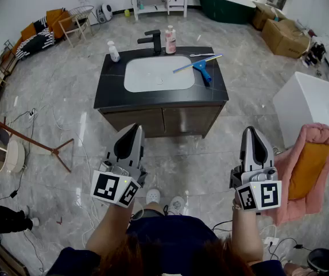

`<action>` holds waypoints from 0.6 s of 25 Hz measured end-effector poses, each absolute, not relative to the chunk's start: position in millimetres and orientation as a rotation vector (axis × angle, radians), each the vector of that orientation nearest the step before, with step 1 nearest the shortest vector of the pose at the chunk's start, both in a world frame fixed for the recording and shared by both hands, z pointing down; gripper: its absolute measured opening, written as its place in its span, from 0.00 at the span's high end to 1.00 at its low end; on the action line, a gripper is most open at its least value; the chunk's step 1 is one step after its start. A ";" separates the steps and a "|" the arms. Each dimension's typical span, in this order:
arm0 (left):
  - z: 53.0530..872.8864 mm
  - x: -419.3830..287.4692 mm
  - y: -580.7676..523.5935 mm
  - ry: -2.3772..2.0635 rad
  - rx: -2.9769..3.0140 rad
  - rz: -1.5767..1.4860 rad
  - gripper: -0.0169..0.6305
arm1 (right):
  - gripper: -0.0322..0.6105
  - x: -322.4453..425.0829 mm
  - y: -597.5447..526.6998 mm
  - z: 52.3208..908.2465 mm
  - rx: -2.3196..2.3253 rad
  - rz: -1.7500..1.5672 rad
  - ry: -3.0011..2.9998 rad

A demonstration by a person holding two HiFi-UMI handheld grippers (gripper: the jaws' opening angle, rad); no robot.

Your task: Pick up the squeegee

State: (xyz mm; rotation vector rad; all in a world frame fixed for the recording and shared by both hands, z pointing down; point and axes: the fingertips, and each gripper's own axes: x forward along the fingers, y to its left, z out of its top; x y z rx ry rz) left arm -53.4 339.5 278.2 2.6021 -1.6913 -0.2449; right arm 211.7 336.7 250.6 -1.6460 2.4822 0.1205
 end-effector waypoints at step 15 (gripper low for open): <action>282.5 -69.2 319.6 -1.726 2.587 -0.234 0.95 | 0.93 200.3 323.2 243.6 -1.589 0.116 2.475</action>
